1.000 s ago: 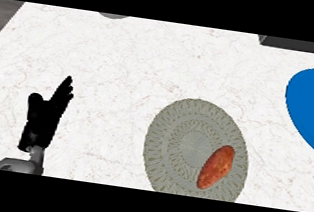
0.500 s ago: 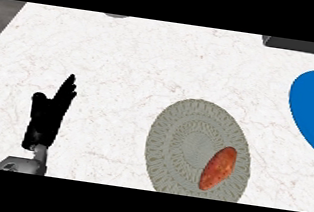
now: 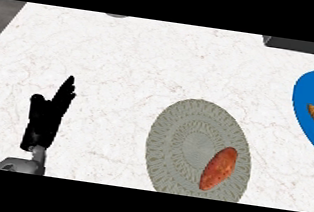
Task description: Pick the croissant from the placemat and place it in the plate
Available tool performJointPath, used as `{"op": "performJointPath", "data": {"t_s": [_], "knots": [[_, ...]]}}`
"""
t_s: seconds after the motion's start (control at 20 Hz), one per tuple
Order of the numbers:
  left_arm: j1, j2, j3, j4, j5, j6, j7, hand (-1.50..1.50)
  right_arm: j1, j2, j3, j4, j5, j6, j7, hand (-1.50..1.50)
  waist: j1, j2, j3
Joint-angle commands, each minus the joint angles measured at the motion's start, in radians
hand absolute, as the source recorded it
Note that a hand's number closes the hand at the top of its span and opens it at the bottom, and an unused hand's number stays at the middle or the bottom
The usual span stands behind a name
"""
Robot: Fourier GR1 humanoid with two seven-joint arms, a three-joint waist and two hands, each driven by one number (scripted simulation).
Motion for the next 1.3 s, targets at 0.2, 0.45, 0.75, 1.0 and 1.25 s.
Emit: {"op": "performJointPath", "data": {"t_s": [0.2, 0.45, 0.75, 1.0, 1.25], "knots": [[-0.024, 0.001, 0.023, 0.029, 0.010, 0.002, 0.003, 0.00, -0.041, 0.009, -0.244, -0.017, -0.273, 0.056, -0.248, -1.50, -0.027, -0.004, 0.004], [-0.044, -0.032, -0.003, 0.012, -0.026, 0.049, 0.041, 0.00, -0.022, -0.063, -0.366, 0.026, -0.407, 0.186, -0.290, -1.50, -0.024, -0.003, 0.003], [0.002, -0.013, 0.005, 0.012, -0.011, 0.004, -0.005, 0.00, 0.067, -0.099, -0.374, 0.074, -0.446, 0.281, -0.375, -1.50, -0.008, -0.002, 0.002], [0.004, -0.002, -0.004, -0.041, -0.022, -0.003, 0.045, 0.00, 0.111, -0.067, -0.369, 0.073, -0.466, 0.302, -0.473, -1.50, -0.006, -0.002, 0.002], [-0.005, -0.005, 0.010, -0.069, -0.005, -0.007, 0.074, 0.00, 0.130, -0.033, -0.346, 0.074, -0.465, 0.275, -0.540, -1.50, -0.005, -0.001, 0.003]]}}
